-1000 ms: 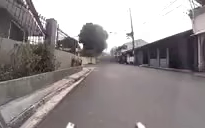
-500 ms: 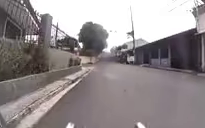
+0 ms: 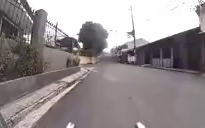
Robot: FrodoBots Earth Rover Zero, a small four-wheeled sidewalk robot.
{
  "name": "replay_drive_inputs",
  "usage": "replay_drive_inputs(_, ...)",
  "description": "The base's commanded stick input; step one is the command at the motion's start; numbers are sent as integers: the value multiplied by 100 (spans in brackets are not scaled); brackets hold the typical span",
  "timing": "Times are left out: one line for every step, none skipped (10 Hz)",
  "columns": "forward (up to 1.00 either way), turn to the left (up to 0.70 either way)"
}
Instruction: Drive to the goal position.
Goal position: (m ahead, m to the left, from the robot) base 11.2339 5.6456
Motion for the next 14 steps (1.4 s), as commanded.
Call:
replay_drive_inputs(70, 0)
replay_drive_inputs(70, 0)
replay_drive_inputs(70, 0)
replay_drive_inputs(70, 0)
replay_drive_inputs(70, 0)
replay_drive_inputs(70, 0)
replay_drive_inputs(70, 0)
replay_drive_inputs(70, 0)
replay_drive_inputs(70, 0)
replay_drive_inputs(70, 0)
replay_drive_inputs(70, 0)
replay_drive_inputs(70, 0)
replay_drive_inputs(70, 0)
replay_drive_inputs(70, 0)
